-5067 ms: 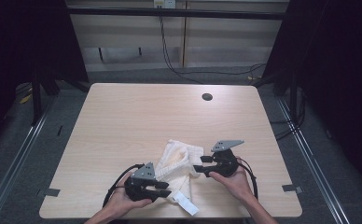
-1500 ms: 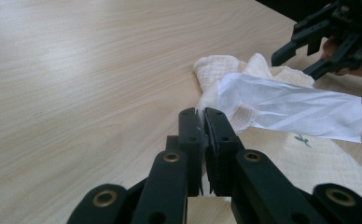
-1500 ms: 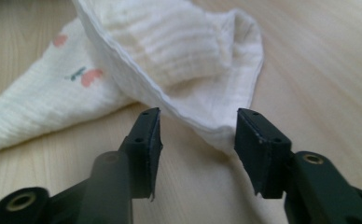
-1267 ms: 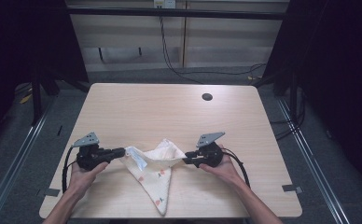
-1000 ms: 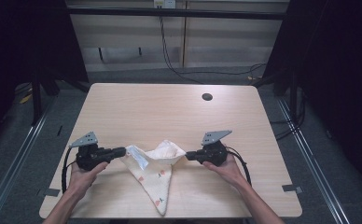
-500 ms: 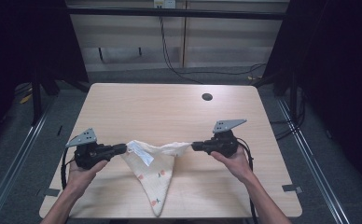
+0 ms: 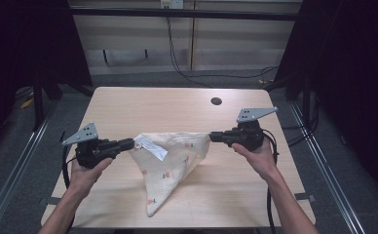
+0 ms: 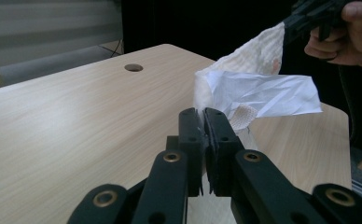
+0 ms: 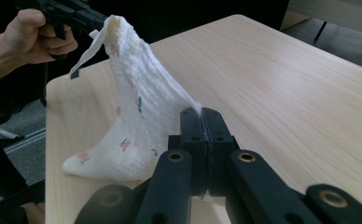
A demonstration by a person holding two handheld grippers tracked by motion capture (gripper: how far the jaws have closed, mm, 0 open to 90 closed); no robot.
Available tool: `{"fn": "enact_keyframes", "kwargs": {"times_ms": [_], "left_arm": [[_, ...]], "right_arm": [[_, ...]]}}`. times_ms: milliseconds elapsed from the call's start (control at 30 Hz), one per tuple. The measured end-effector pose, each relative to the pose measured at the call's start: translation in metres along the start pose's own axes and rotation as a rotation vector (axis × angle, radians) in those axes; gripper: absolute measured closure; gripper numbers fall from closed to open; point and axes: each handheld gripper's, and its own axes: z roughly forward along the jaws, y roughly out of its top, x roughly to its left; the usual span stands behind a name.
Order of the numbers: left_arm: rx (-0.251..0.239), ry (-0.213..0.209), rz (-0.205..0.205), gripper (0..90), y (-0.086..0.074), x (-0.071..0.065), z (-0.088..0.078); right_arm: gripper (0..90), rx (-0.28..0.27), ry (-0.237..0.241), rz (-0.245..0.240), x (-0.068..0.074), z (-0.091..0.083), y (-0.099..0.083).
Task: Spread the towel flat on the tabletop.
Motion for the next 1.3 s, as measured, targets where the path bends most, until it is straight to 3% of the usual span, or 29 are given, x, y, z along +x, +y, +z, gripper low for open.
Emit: {"fn": "enact_keyframes", "kwargs": {"times_ms": [267,433,767,833,900,967,1033,1133,1300], "left_arm": [[-0.027,0.011,0.052,86.4,0.017,-0.003,-0.005],[-0.068,-0.008,0.021,86.4,0.021,-0.004,-0.004],[-0.101,0.001,0.062,86.5,0.05,-0.012,-0.007],[-0.098,0.005,0.07,86.6,0.055,-0.015,-0.01],[-0.137,-0.028,0.054,86.6,0.057,-0.018,-0.015],[-0.143,-0.011,0.073,86.6,0.058,-0.023,-0.018],[-0.139,-0.036,0.054,86.7,0.058,-0.024,-0.02],[-0.142,-0.01,0.077,86.7,0.06,-0.03,-0.026],[-0.136,0.049,0.11,86.8,0.072,-0.046,-0.038]], "right_arm": [[88.9,0.0,-0.02,-0.055,0.012,-0.021,0.012],[88.9,-0.026,-0.022,-0.048,0.012,-0.035,0.016],[89.0,-0.081,-0.053,-0.029,0.015,-0.061,0.035],[88.9,-0.079,-0.05,-0.044,0.019,-0.064,0.039],[88.8,-0.088,-0.046,-0.025,0.022,-0.066,0.042],[88.9,-0.089,-0.063,-0.048,0.029,-0.07,0.045],[88.9,-0.093,-0.063,-0.05,0.034,-0.074,0.045],[89.0,-0.074,-0.047,-0.056,0.04,-0.08,0.046],[89.0,-0.108,-0.089,-0.111,0.067,-0.09,0.049]]}}
